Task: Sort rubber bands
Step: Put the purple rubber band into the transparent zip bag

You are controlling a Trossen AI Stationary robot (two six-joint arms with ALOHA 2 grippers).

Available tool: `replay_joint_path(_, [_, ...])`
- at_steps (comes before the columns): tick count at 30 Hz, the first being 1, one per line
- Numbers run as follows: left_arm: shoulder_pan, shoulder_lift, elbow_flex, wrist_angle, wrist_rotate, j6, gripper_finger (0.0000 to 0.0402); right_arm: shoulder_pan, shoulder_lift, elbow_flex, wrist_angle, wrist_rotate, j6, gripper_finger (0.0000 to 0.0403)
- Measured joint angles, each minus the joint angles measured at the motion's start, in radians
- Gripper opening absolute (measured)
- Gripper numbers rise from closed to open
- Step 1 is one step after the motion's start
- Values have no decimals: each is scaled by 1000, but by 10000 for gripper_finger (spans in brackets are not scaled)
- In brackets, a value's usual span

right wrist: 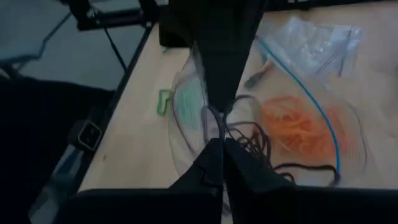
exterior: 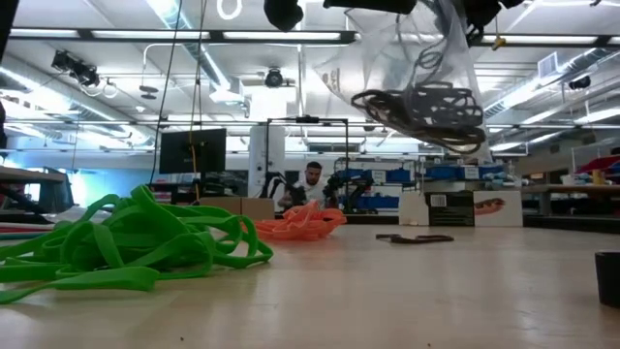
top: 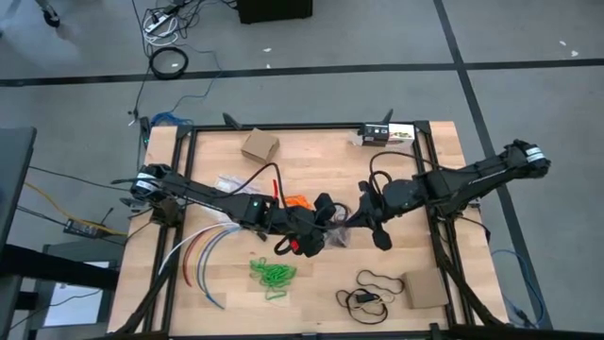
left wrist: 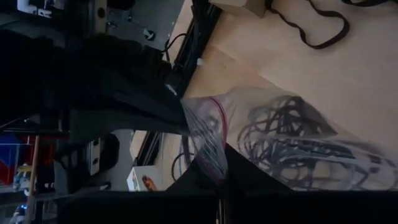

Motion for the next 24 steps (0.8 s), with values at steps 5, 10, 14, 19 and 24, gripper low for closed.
replay_joint_path(5, [0, 0, 0, -4, -1, 0, 3, 33, -2, 0, 0, 85, -51, 79])
replay_joint_path(10, [0, 0, 0, -35, -9, -3, 3, 60, -18, 0, -35, 193, -70, 180])
replay_joint_path(14, [0, 0, 0, -71, -17, -21, 3, 91, -52, 0, -62, 262, -53, 226])
replay_joint_path(19, [0, 0, 0, -114, -24, -31, 3, 128, -93, 0, -165, 323, -10, 233])
replay_joint_path(24, [0, 0, 0, -134, -25, -52, 3, 135, -92, -103, -214, 348, 73, 220])
